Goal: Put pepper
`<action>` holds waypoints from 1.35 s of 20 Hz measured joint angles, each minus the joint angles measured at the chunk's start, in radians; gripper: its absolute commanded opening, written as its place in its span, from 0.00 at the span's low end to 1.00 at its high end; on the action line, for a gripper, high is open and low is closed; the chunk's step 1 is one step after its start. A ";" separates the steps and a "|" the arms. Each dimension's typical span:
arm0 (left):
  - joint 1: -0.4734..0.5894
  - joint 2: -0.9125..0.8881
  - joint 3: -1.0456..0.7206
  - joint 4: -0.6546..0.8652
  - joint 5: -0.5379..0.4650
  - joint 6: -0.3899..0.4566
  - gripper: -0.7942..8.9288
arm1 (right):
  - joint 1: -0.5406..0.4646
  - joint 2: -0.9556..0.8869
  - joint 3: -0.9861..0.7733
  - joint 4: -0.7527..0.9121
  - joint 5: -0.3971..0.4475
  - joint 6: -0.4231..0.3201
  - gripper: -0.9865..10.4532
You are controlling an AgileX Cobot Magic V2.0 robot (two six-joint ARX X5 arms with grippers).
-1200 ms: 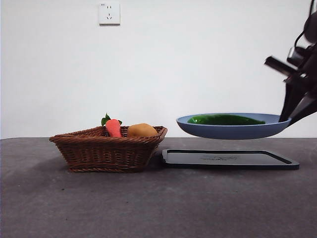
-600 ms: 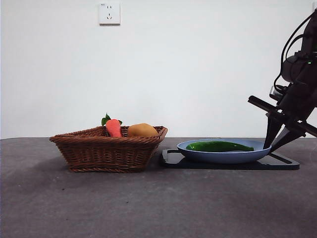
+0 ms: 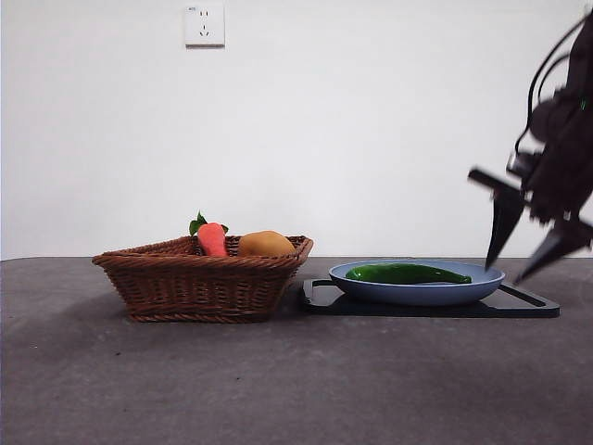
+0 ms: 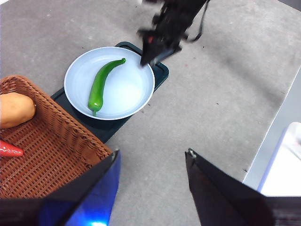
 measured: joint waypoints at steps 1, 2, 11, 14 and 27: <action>0.000 0.000 0.000 0.000 0.000 0.000 0.33 | 0.000 -0.058 0.000 -0.025 0.000 -0.016 0.25; 0.000 0.000 0.000 0.000 0.000 0.000 0.33 | 0.000 -0.124 0.000 -0.051 0.000 -0.036 0.25; 0.000 0.000 0.000 0.000 0.000 0.000 0.33 | 0.090 -0.687 0.004 -0.349 0.005 -0.194 0.24; 0.000 0.000 0.000 0.000 0.000 0.000 0.33 | 0.166 -0.808 0.006 -0.474 0.084 -0.218 0.24; 0.000 0.000 0.000 -0.009 0.000 0.000 0.09 | 0.300 -0.926 0.006 -0.620 0.154 -0.282 0.09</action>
